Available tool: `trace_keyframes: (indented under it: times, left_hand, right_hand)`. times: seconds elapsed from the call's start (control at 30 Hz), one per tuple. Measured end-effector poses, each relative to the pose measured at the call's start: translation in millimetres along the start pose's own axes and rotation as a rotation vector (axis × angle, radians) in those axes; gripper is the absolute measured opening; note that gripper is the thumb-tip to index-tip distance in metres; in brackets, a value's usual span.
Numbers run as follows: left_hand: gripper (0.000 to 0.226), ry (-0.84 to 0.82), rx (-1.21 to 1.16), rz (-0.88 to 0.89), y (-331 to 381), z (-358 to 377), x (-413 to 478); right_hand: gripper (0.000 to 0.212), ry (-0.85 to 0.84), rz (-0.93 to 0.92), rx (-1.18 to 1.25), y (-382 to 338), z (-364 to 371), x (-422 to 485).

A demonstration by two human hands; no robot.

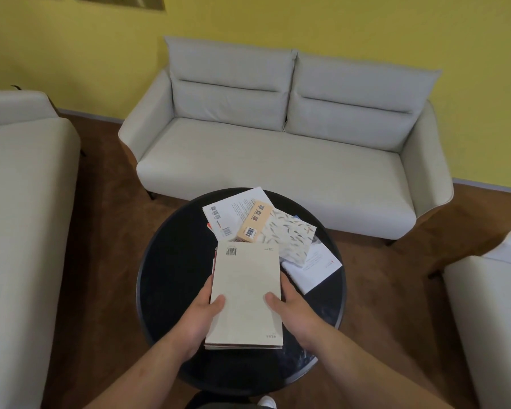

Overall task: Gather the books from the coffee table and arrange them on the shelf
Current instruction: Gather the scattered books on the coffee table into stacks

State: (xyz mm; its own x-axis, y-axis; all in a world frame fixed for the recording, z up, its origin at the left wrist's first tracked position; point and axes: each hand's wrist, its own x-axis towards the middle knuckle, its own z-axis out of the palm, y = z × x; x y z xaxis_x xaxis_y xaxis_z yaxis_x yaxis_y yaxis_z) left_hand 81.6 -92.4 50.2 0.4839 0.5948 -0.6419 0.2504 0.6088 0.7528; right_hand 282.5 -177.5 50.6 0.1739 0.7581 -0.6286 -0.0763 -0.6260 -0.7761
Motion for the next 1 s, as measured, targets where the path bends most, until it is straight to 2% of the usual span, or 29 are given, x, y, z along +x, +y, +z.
trace_keyframes:
  times: [0.2,0.53,0.73,0.87,0.9,1.0]
  left_hand:
    - [0.056,0.007,-0.007,-0.025,0.0,0.4,-0.5]
    - [0.057,0.032,0.010,-0.030,0.8,2.8,0.3]
    - [0.049,0.063,-0.011,-0.056,-4.2,2.5,6.2]
    - [0.078,0.099,-0.227,-0.170,-12.8,-11.9,23.3]
    - [0.082,0.071,-0.274,-0.204,-13.9,-13.1,27.5]
    - [0.081,-0.002,-0.292,-0.231,-11.8,-10.1,34.8]
  right_hand:
    - [0.058,-0.022,-0.014,-0.008,1.9,-1.1,1.8]
    - [0.058,-0.057,-0.053,0.035,8.1,-3.7,9.3]
    - [0.061,-0.040,-0.036,0.079,15.3,-0.1,11.6]
    - [0.076,0.032,0.122,0.351,14.1,-2.8,21.6]
    - [0.076,0.005,0.147,0.378,12.7,-1.3,23.3]
    - [0.051,-0.046,0.200,0.446,7.3,10.1,24.4]
